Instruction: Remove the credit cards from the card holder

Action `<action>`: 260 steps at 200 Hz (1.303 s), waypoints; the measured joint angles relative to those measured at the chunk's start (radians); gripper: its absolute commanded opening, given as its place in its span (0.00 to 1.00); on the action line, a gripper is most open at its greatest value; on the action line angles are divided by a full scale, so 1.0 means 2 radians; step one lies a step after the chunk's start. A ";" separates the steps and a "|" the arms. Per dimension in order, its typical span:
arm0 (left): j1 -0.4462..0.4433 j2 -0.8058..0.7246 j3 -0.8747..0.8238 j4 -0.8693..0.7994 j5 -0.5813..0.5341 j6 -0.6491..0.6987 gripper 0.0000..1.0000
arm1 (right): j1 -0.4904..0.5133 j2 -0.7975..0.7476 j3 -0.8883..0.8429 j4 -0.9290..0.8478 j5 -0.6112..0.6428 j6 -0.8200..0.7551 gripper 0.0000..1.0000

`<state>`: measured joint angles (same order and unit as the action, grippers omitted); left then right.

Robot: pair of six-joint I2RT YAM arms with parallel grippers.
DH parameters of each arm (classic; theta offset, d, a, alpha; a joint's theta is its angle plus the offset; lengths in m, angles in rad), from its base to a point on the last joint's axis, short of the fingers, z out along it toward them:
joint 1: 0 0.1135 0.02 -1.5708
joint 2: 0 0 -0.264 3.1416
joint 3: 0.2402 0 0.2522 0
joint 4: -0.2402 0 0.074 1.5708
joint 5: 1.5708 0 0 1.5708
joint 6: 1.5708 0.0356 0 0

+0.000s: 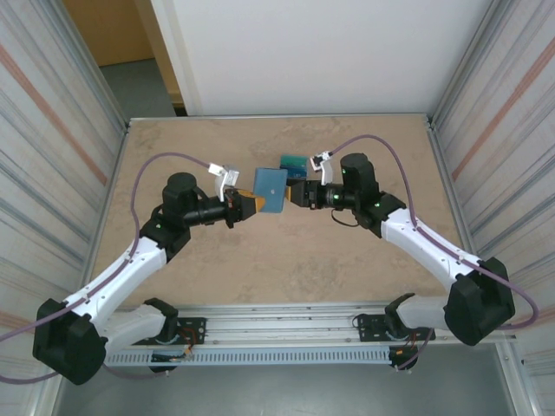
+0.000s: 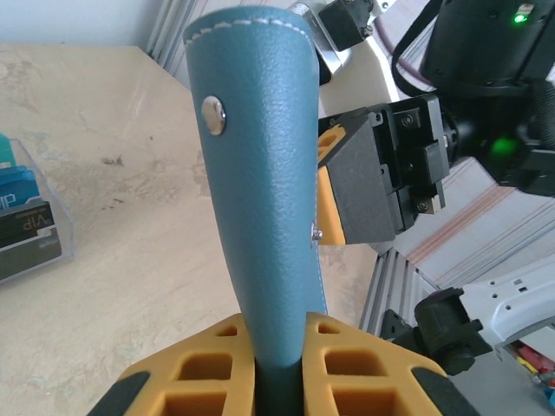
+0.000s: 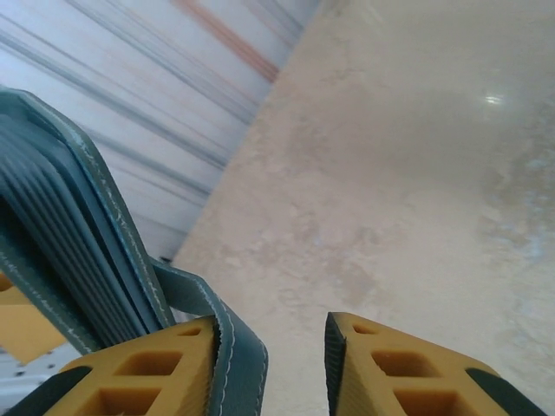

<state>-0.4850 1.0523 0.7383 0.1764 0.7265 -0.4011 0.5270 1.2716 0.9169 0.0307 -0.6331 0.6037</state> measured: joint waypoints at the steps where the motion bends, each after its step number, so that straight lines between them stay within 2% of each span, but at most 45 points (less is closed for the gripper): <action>1: 0.000 0.000 0.000 0.000 0.000 -0.001 0.00 | -0.001 0.000 -0.001 0.004 -0.003 0.002 0.35; 37: 0.002 0.000 0.000 0.015 0.007 -0.019 0.00 | -0.010 -0.002 -0.014 0.056 -0.049 0.022 0.35; 105: 0.002 -0.006 0.000 0.053 0.030 -0.046 0.00 | -0.012 -0.031 -0.021 0.083 -0.068 0.024 0.33; 153: 0.006 -0.009 0.000 0.057 0.032 -0.057 0.00 | -0.013 -0.032 -0.024 0.101 -0.080 0.024 0.29; 211: 0.015 -0.010 -0.010 0.074 0.029 -0.079 0.00 | -0.012 -0.038 -0.025 0.115 -0.114 0.025 0.29; 260: 0.015 -0.010 -0.010 0.087 0.034 -0.088 0.00 | -0.012 -0.038 -0.025 0.120 -0.116 0.026 0.29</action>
<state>-0.4549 1.0321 0.7193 0.3496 0.7948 -0.5770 0.5026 1.1950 0.8673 0.2707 -0.8646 0.6552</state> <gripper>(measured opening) 0.139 0.291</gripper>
